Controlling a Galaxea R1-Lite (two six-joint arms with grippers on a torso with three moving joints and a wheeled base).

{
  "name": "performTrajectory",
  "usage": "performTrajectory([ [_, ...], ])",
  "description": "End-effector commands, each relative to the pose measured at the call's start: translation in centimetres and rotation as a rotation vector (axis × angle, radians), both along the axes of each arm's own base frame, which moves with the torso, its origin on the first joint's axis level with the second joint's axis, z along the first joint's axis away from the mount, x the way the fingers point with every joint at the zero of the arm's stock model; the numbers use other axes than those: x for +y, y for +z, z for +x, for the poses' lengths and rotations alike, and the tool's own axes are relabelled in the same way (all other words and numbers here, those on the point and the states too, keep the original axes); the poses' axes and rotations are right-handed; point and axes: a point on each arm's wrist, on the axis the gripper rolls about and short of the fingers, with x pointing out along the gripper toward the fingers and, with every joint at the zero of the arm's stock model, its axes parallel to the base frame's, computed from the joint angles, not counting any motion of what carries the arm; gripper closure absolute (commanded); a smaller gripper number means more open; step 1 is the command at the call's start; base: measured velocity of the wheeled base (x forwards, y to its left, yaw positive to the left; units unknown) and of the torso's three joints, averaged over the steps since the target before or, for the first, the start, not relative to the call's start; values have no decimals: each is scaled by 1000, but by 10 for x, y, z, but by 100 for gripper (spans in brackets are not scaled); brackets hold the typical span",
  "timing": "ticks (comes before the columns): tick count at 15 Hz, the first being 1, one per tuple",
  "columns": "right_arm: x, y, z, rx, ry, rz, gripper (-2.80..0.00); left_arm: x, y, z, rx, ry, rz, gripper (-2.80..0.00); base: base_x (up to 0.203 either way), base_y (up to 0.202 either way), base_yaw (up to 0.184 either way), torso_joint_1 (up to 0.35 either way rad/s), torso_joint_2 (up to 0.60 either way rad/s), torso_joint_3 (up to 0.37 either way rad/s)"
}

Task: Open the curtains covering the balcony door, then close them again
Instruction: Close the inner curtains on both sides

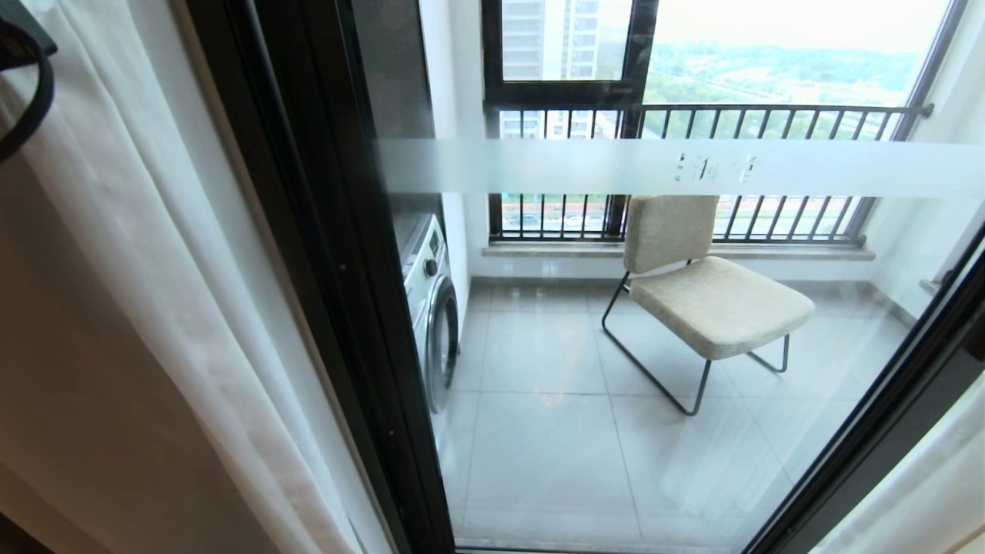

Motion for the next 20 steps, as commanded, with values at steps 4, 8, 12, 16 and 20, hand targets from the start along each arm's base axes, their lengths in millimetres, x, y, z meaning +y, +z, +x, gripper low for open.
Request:
performTrajectory([
  [4, 0, 0, 0, 0, 1, -1, 0, -4, 2, -3, -11, -24, 0, 0, 0, 0, 0, 0, 0, 0],
  [8, 0, 0, 0, 0, 1, -1, 0, -8, 0, -3, -5, -43, 1, 0, 0, 0, 0, 0, 0, 0],
  [12, 0, 0, 0, 0, 1, -1, 0, -10, -8, -9, 15, -57, 1, 0, 1, -59, 6, -1, 4, 0],
  [16, 0, 0, 0, 0, 1, -1, 0, -11, -8, -9, 16, -60, 2, 0, 0, -191, 2, 0, 2, 2],
  [20, 0, 0, 0, 0, 1, -1, 0, -11, -9, -9, 18, -60, 2, 0, 0, -191, 2, 8, 3, 2],
])
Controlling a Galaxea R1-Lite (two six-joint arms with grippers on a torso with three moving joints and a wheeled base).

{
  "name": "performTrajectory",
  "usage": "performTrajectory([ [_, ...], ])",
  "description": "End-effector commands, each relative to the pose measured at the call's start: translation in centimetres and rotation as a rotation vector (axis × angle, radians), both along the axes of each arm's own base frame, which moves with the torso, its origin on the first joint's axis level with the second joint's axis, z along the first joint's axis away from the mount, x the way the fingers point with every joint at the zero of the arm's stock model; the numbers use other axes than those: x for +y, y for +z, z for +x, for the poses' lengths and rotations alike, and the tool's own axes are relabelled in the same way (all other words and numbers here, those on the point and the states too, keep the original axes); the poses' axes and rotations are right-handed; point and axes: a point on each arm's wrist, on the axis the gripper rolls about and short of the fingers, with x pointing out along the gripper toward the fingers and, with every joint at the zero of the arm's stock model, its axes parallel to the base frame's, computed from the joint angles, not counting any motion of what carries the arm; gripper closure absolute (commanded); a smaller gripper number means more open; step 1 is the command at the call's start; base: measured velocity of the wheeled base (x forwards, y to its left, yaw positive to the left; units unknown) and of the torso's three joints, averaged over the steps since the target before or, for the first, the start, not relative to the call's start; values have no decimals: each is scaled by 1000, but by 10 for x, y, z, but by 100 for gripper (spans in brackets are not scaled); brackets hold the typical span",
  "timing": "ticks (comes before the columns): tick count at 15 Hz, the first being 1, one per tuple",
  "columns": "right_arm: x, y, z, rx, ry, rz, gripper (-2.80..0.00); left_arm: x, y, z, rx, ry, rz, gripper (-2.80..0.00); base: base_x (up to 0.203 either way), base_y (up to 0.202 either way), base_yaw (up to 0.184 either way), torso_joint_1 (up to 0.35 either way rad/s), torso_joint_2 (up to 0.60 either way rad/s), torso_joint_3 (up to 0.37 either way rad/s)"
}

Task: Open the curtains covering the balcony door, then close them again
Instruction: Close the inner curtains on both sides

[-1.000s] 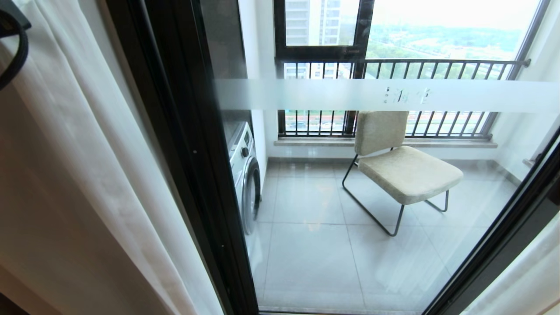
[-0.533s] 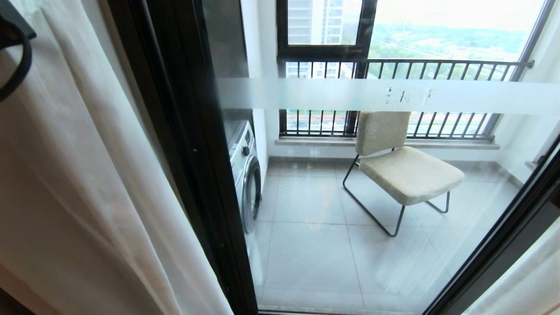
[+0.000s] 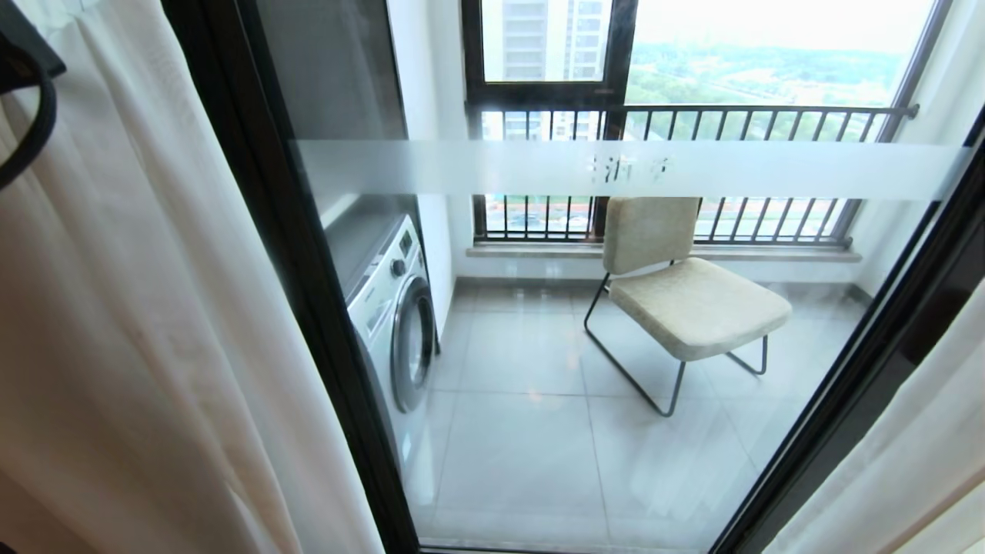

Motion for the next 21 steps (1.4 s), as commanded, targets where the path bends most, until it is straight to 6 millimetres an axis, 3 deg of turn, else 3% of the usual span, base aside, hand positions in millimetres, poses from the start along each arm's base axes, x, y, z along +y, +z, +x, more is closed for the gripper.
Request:
performTrajectory([
  [1, 0, 0, 0, -1, 2, -1, 0, 0, 0, 0, -2, -1, 0, 0, 0, -195, -4, 2, 2, 0],
  [10, 0, 0, 0, -1, 2, -1, 0, -5, 3, -6, -17, -31, -2, 0, 0, -193, 2, 4, 1, 2],
  [21, 0, 0, 0, -1, 2, -1, 0, -26, 9, -15, -35, -153, -4, 0, 0, -190, 1, 3, 2, 3],
])
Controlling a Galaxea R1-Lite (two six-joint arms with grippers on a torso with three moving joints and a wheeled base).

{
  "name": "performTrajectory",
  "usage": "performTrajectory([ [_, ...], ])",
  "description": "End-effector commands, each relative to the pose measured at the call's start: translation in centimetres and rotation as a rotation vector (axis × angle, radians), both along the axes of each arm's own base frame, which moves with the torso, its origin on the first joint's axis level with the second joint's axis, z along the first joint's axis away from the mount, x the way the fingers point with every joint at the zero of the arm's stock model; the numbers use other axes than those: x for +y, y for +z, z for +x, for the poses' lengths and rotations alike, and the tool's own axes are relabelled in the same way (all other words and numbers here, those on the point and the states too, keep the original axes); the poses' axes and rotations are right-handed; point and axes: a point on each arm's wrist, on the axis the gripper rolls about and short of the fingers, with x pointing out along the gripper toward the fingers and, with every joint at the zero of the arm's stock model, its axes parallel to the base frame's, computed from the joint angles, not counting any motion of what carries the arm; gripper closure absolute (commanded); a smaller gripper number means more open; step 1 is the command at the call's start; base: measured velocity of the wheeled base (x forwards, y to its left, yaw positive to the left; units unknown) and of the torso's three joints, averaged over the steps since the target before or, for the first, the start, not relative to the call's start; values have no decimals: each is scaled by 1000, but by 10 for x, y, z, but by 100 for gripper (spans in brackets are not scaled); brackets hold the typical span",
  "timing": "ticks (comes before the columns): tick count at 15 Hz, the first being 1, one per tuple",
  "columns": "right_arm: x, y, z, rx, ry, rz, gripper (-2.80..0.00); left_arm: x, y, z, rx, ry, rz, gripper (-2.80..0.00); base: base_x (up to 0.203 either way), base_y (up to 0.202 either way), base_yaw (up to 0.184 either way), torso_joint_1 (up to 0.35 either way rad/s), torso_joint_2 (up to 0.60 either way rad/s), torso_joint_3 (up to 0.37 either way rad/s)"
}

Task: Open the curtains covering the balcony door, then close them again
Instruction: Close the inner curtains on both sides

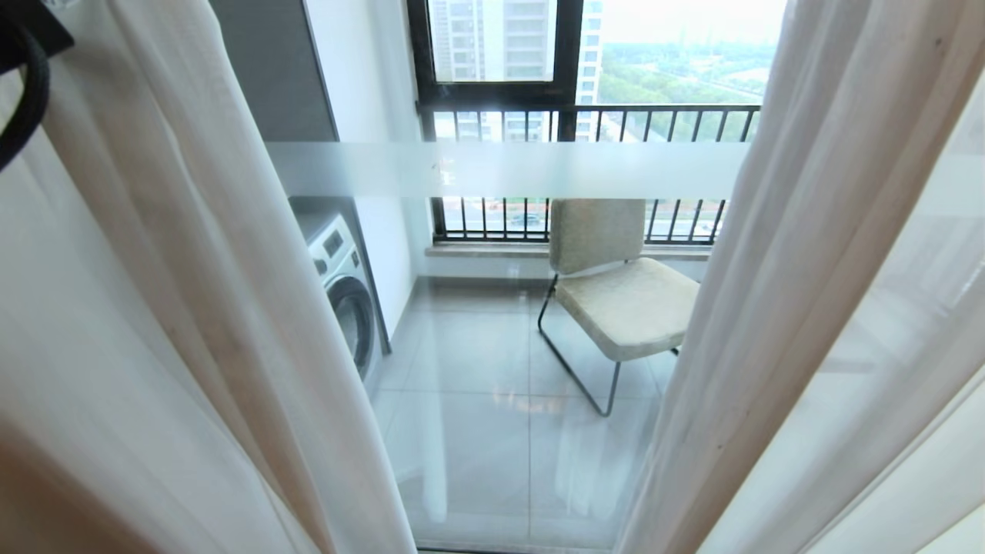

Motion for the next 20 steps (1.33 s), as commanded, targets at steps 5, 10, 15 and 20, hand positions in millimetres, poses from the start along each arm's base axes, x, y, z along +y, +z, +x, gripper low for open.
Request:
performTrajectory([
  [5, 0, 0, 0, 0, 1, -1, 0, -2, 1, -20, 37, -40, 7, 0, 0, -189, 6, 4, 2, 3],
  [10, 0, 0, 0, 0, 1, -1, 0, 0, 3, -33, 38, -43, 7, 0, 0, -191, 1, 1, 2, 0],
  [15, 0, 0, 0, 0, 1, -1, 0, 2, 6, -40, 26, -43, 5, 0, 0, -189, 0, 3, 2, 2],
  [20, 0, 0, 0, 0, 1, -1, 0, 2, 8, -43, 19, -42, 4, 0, 0, -191, 0, 2, 4, 1],
])
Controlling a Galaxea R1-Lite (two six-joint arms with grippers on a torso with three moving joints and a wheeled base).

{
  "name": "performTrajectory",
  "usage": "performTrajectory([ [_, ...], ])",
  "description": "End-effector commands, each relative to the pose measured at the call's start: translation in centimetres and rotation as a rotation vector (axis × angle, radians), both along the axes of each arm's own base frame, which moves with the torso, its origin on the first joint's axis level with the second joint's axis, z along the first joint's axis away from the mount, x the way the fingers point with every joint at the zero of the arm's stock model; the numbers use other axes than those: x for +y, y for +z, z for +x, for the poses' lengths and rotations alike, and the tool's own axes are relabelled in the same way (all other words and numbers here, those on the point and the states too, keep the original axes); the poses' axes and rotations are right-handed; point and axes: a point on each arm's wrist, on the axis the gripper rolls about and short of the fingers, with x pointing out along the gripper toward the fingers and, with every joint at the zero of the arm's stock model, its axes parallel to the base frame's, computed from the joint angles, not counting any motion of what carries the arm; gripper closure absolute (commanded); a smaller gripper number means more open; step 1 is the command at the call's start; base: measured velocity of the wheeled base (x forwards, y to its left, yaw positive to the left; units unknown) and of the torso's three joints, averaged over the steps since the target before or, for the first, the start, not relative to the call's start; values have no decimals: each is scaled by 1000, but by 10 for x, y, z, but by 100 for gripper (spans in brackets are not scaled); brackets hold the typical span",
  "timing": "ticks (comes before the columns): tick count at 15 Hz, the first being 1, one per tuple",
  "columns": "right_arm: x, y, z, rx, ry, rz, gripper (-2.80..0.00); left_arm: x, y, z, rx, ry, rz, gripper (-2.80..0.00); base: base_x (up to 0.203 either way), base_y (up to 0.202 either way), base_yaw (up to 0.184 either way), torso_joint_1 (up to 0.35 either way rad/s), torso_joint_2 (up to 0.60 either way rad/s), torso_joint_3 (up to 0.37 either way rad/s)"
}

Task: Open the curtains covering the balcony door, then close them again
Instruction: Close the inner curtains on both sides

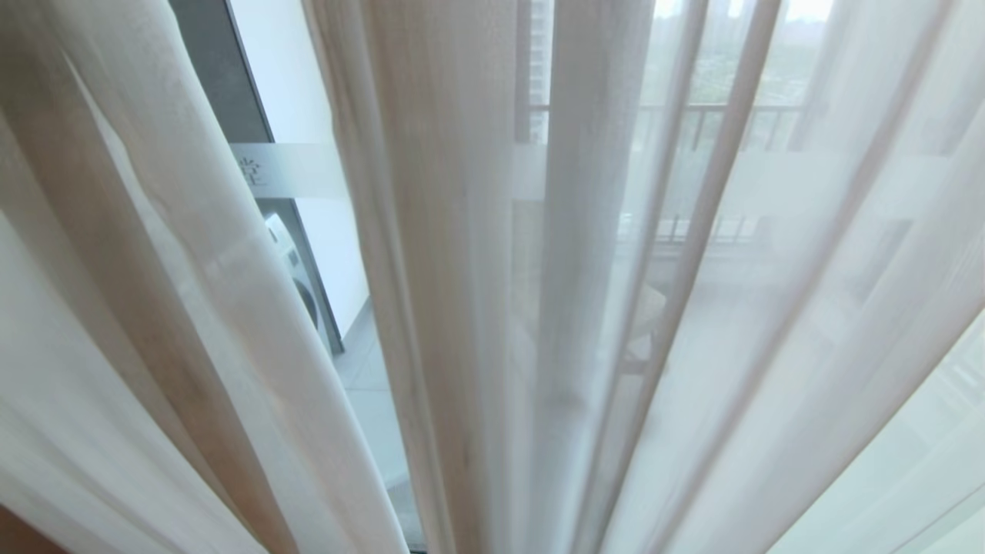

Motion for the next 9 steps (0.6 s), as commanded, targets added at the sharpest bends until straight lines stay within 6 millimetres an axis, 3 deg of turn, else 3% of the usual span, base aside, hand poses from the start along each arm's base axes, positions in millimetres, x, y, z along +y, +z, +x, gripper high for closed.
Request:
performTrajectory([
  [1, 0, 0, 0, 0, 1, -1, 0, 0, 1, -1, -4, -1, -2, 0, 0, -193, 0, 2, 2, 4],
  [9, 0, 0, 0, 0, 1, -1, 0, 0, 0, 0, -1, 1, -1, 0, 0, -191, -1, 2, 1, 2],
])
